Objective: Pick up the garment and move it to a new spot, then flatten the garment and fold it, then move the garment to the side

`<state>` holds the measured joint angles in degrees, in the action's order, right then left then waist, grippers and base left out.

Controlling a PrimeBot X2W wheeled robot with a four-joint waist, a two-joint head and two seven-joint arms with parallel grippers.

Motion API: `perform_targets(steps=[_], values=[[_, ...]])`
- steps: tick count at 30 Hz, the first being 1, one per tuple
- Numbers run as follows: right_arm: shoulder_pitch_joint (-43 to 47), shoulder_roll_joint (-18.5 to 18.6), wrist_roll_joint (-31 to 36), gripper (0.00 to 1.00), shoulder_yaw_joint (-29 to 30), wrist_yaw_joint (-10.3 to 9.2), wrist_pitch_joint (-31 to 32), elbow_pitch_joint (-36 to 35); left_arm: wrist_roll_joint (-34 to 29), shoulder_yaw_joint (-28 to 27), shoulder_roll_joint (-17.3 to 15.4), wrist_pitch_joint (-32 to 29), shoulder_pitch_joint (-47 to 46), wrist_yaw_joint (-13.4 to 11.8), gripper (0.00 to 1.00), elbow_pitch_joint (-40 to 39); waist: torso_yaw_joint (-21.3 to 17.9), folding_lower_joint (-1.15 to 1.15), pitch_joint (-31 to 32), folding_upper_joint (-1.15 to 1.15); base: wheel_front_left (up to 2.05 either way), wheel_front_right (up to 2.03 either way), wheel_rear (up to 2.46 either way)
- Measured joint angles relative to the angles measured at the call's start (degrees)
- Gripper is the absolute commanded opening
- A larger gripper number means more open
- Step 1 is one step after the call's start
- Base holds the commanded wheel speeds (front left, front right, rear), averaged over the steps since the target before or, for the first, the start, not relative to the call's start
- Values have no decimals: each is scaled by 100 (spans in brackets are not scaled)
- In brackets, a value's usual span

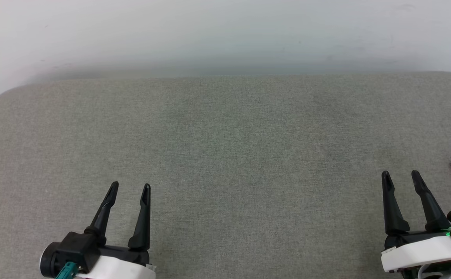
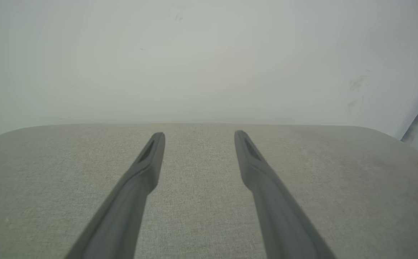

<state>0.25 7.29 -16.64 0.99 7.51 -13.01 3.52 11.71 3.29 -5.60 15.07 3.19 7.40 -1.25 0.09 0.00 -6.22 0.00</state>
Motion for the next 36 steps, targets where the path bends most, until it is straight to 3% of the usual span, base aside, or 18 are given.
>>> perform_targets(steps=[2,3,8,36], values=[[-1,8,0,100,-9,0,-1,-8,27,-13,-8,0,-2,0,100,9,9,0,-11,0,0,0,0],[-1,10,0,0,-5,0,-2,-15,74,-14,-8,0,-4,0,0,2,15,0,-19,0,0,0,0],[104,-31,-27,0,-37,0,7,220,116,20,53,-34,57,-1,0,237,15,1,-20,0,0,0,0],[-30,-59,-2700,0,12,0,558,498,2975,-101,9,-591,-171,-7,0,708,10,1,122,0,0,0,0]])
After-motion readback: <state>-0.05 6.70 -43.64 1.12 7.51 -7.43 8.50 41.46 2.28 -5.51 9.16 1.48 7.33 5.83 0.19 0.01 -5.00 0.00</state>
